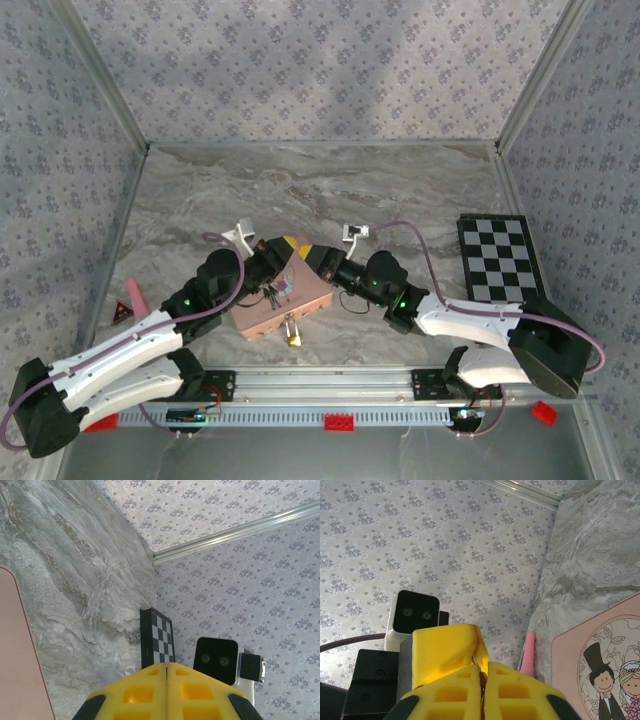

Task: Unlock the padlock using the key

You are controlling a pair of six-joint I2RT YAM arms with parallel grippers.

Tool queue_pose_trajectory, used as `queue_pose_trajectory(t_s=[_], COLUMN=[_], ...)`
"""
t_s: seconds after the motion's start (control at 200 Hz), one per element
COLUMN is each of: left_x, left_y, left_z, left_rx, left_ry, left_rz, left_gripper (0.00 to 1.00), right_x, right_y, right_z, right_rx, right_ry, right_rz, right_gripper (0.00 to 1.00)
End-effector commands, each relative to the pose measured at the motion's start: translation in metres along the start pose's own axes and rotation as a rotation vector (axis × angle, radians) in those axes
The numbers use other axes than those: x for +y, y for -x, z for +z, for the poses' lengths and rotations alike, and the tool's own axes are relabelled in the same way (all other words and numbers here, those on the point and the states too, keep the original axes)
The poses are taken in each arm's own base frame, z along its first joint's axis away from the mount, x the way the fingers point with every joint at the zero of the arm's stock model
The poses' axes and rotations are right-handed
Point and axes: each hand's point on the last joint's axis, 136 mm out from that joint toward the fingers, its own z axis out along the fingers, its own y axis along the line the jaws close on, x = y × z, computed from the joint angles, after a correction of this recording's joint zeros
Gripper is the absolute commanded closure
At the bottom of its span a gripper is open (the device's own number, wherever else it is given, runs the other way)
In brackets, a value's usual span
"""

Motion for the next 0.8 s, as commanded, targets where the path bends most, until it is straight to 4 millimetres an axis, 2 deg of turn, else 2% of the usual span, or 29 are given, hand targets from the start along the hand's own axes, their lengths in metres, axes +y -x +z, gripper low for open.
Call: queue_pose_trajectory(t_s=[0.0,0.135,0.245,0.36,0.49,0.66,0.795], left_x=[0.005,0.014,0.027,0.040,0.054,0.069,0.073], left_y=[-0.001,-0.002,0.002,0.010,0.019,0.031,0.035], left_z=[0.000,-0.001,-0.007,-0.014,-0.021,-0.031,-0.041], left_rx=[-0.005,-0.007,-0.017,-0.026,-0.020,0.010,0.065], left_ry=[0.014,0.044,0.121,0.189,0.240,0.336,0.416], left_rz=[0.023,0.060,0.111,0.148,0.152,0.175,0.261], left_gripper=[1.00,0.88,0.72,0.54,0.40,0.26,0.18], right_x=[0.021,0.019,0.015,0.009,-0.001,-0.016,-0.022], right_y=[0.006,0.006,0.009,0.014,0.026,0.035,0.037], right_z=[0.004,0.005,0.002,-0.009,-0.025,-0.038,-0.044], right_rx=[-0.005,0.012,0.023,0.028,0.015,0.021,0.043], right_ry=[0.050,0.010,-0.063,-0.178,-0.301,-0.400,-0.461], right_rz=[0.002,-0.010,-0.057,-0.142,-0.218,-0.248,-0.287], right_gripper=[0.99,1.00,1.00,1.00,1.00,1.00,1.00])
